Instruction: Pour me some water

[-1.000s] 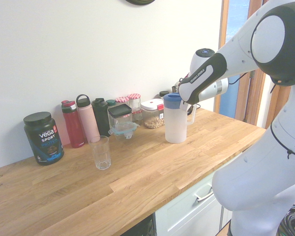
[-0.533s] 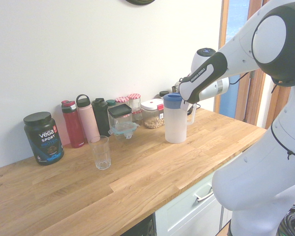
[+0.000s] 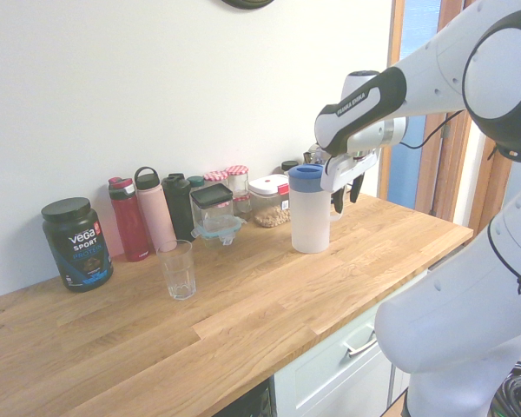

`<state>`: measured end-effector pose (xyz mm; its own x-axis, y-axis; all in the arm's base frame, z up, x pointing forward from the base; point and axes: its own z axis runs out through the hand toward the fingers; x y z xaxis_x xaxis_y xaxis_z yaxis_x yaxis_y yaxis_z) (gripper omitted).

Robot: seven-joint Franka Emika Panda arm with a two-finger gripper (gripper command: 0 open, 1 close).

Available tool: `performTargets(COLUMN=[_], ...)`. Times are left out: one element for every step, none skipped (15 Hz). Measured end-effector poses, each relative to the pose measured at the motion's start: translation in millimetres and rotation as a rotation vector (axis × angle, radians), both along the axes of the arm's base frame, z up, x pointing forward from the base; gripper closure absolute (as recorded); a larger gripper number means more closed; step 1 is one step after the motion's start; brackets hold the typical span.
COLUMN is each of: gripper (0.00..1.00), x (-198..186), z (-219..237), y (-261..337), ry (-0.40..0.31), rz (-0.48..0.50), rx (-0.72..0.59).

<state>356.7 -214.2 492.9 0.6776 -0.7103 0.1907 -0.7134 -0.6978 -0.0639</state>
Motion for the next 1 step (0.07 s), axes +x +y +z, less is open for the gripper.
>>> performTargets(gripper=[0.0], x=[-3.2], z=[4.6], y=[5.8], ry=[0.022], rz=[-0.036], rx=[0.046])
